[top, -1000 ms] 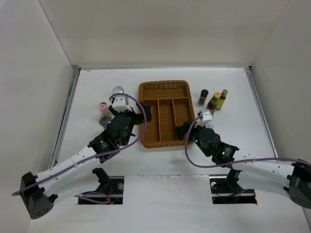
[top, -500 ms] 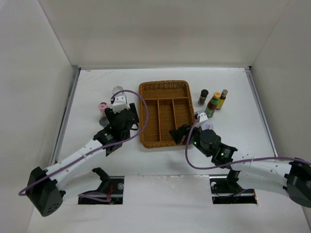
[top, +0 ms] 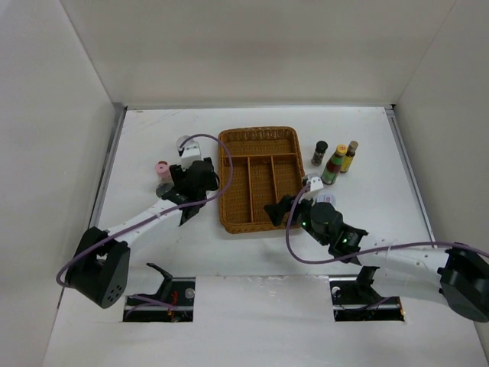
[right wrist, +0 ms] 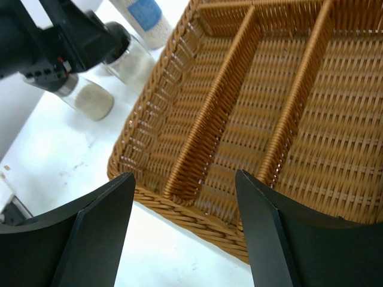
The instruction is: Organize the condiment bottles
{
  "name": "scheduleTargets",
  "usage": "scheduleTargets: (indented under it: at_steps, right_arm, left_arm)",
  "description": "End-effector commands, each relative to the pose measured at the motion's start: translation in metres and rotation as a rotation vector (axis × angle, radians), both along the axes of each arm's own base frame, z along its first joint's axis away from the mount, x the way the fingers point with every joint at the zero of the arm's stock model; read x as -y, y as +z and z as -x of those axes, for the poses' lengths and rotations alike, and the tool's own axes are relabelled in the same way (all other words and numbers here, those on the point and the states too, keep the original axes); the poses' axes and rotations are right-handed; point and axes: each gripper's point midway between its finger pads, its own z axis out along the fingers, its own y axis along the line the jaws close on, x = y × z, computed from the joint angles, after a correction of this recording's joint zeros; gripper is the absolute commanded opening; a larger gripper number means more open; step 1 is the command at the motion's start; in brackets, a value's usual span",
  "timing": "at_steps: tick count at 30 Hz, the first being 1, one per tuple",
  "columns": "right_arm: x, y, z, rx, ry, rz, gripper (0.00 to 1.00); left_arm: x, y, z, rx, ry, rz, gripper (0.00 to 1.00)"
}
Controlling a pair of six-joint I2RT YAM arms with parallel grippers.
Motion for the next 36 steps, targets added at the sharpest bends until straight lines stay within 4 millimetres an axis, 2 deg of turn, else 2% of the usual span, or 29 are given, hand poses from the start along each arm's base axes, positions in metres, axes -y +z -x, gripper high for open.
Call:
scheduleTargets:
  at_steps: [1, 5, 8, 11, 14, 17, 18, 20, 22, 24, 29, 33, 36]
  right_arm:
    - [-0.008, 0.015, -0.004, 0.035, 0.009, -0.049, 0.74]
    - [-0.011, 0.010, -0.005, 0.025, 0.018, -0.039, 0.74]
    - [-0.011, 0.010, -0.006, 0.027, 0.016, -0.042, 0.74]
    - [-0.012, 0.010, -0.005, 0.026, 0.022, -0.040, 0.74]
    - [-0.010, 0.013, -0.006, 0.037, 0.014, -0.045, 0.74]
    - [-0.010, 0.012, -0.005, 0.033, 0.019, -0.053, 0.74]
    - [-0.010, 0.013, -0.005, 0.034, 0.016, -0.054, 0.74]
    - [-0.010, 0.011, -0.006, 0.032, 0.013, -0.050, 0.74]
    - [-0.011, 0.006, -0.007, 0.022, 0.014, -0.043, 0.74]
    - [-0.011, 0.005, -0.008, 0.019, 0.013, -0.037, 0.74]
    - [-0.006, 0.008, -0.007, 0.029, 0.002, -0.050, 0.74]
    - [0.001, 0.011, -0.009, 0.038, -0.018, -0.062, 0.75]
    - [0.003, 0.010, -0.010, 0.037, -0.026, -0.057, 0.75]
  left_arm:
    - [0.013, 0.014, -0.021, 0.073, -0.042, 0.067, 0.69]
    - [0.010, 0.013, -0.030, 0.079, -0.045, 0.072, 0.59]
    - [0.007, 0.016, -0.033, 0.093, -0.046, 0.063, 0.45]
    - [0.011, 0.033, -0.030, 0.125, -0.065, 0.055, 0.31]
    - [0.024, 0.071, -0.021, 0.205, -0.097, 0.076, 0.27]
    - [0.038, 0.120, -0.013, 0.300, -0.122, 0.087, 0.27]
    - [0.046, 0.143, -0.013, 0.346, -0.139, 0.109, 0.27]
    - [0.059, 0.167, -0.020, 0.391, -0.164, 0.135, 0.27]
    - [0.076, 0.178, -0.040, 0.407, -0.198, 0.148, 0.27]
    - [0.091, 0.175, -0.069, 0.410, -0.217, 0.159, 0.27]
    - [0.118, 0.149, -0.138, 0.367, -0.236, 0.154, 0.25]
    - [0.136, 0.131, -0.169, 0.355, -0.269, 0.155, 0.25]
    - [0.136, 0.108, -0.181, 0.320, -0.257, 0.139, 0.25]
